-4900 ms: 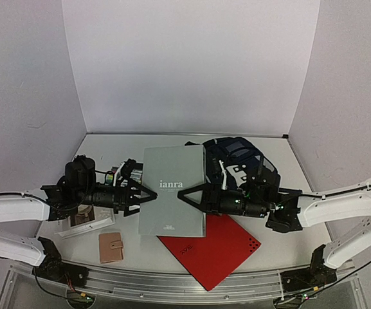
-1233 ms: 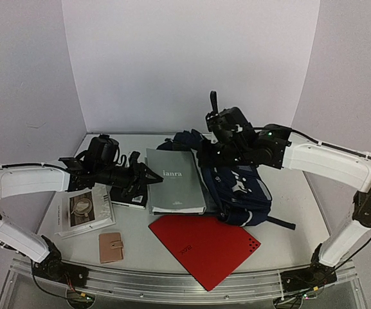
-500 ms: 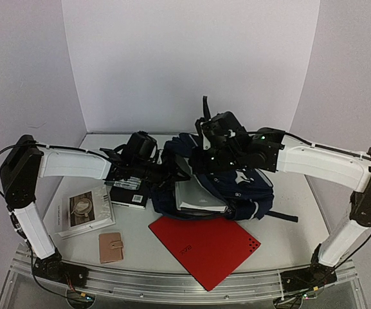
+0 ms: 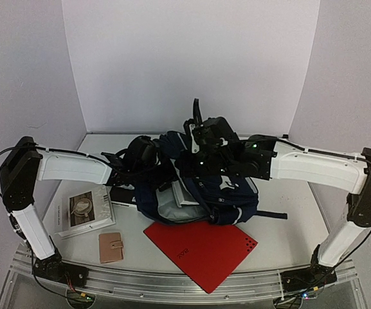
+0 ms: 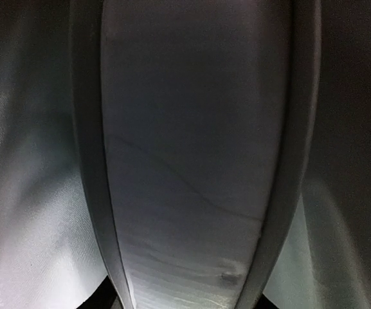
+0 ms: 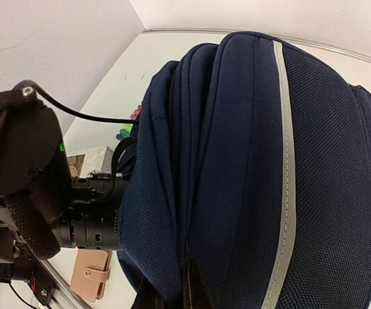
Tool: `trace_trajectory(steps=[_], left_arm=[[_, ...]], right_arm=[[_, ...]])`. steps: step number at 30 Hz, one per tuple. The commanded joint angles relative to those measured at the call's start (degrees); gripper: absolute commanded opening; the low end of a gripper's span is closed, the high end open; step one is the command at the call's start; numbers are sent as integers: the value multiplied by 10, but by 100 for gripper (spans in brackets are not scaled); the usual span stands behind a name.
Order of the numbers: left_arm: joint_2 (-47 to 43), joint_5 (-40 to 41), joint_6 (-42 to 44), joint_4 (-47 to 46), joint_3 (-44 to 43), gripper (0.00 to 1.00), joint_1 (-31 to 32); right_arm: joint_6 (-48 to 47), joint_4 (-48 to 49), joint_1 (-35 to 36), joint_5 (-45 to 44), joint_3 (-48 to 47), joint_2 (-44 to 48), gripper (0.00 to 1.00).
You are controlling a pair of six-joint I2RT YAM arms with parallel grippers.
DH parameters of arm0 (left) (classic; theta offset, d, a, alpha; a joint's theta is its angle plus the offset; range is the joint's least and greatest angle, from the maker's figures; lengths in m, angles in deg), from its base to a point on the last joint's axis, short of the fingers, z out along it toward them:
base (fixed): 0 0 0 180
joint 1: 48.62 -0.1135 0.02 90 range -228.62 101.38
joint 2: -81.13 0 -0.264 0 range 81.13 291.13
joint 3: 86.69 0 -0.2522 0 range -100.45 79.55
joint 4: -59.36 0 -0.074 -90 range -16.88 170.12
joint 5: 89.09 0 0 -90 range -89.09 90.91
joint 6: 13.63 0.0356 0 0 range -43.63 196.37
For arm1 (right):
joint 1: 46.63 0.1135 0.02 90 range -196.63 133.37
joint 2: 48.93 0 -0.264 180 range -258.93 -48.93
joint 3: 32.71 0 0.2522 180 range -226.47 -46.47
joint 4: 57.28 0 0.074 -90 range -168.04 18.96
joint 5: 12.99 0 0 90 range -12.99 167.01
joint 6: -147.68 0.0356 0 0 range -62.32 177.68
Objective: Pack the student bag
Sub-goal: Place the book in the student bag.
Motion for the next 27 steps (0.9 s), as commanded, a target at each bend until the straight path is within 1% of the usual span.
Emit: trace_trajectory(steps=[1,6,8,10,13,17,20,23,27], left_arm=[[-66,86,9,-47,16,16,-2],[-33,63,14,-63,-13,17,2],[-11,55,18,-69,-30,19,10],[7,49,23,-70,-41,24,14],[12,46,34,-60,-40,33,16],[-22,71,62,5,-30,53,16],[-65,86,77,49,-10,70,16],[-95,86,88,90,1,79,16],[-120,86,80,107,19,83,16]], right_arm=[[14,92,11,-1,-6,54,0],[31,105,10,10,-5,49,0],[42,109,10,6,-5,46,0],[48,110,10,-3,-6,43,0],[57,109,10,-27,-1,46,0],[69,107,11,-64,19,62,0],[74,101,10,-86,30,72,0],[76,94,10,-99,33,71,0],[79,90,10,-98,31,62,0]])
